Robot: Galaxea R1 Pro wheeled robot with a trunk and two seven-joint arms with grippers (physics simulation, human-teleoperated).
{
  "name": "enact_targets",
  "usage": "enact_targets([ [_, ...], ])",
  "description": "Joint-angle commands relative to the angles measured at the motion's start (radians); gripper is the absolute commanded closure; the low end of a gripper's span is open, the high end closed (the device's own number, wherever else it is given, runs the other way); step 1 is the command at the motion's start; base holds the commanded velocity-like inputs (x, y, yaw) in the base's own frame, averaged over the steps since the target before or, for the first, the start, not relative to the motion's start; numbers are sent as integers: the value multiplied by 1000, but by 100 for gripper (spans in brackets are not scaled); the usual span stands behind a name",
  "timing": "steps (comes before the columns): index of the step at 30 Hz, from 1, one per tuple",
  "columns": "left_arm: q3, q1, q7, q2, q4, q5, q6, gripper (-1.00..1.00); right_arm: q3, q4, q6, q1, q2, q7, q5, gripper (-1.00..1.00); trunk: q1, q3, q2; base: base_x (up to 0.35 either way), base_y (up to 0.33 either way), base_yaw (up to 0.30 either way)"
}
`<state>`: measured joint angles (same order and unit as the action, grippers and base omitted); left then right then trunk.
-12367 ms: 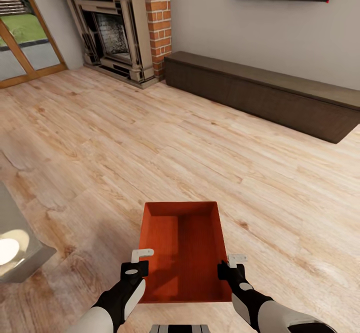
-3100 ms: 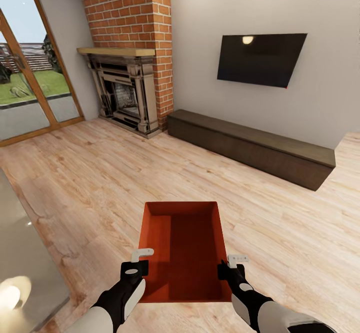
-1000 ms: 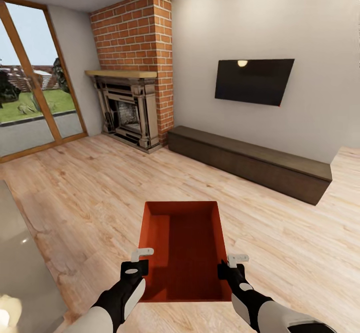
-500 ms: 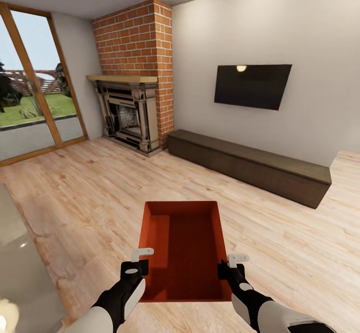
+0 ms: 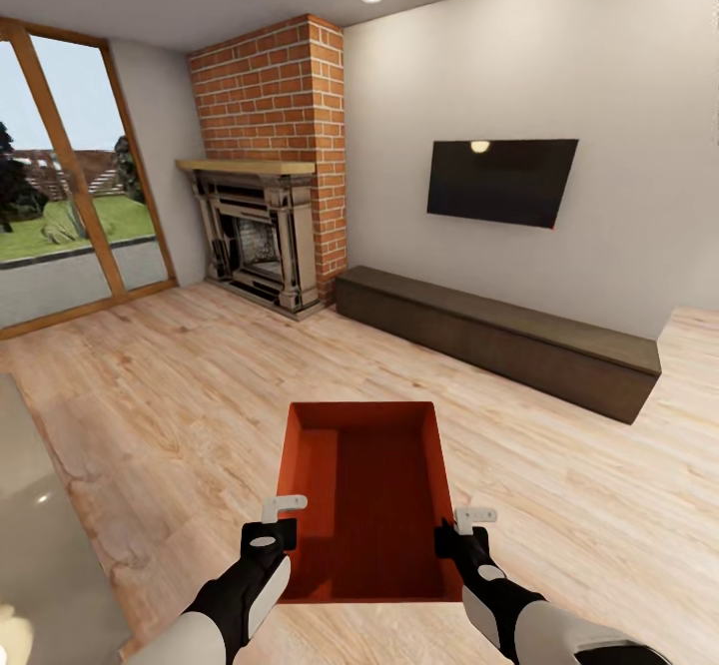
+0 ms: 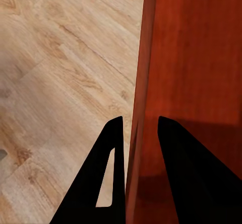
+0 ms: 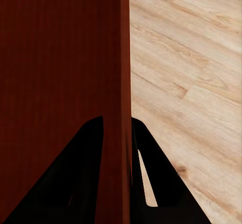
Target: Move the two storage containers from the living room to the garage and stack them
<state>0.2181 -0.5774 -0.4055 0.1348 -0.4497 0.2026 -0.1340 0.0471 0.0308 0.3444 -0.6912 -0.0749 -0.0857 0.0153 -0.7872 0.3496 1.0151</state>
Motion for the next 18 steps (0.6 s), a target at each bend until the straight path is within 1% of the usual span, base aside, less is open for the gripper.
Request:
enact_targets([
  [1, 3, -1, -7, 0, -7, -2, -4, 100, 4, -3, 1, 0, -3, 2, -5, 100, 0, 0, 1, 0, 0, 0],
  [18, 3, -1, -7, 0, -7, -2, -4, 100, 4, -3, 1, 0, -3, 2, -5, 100, 0, -28, 1, 0, 0, 0],
])
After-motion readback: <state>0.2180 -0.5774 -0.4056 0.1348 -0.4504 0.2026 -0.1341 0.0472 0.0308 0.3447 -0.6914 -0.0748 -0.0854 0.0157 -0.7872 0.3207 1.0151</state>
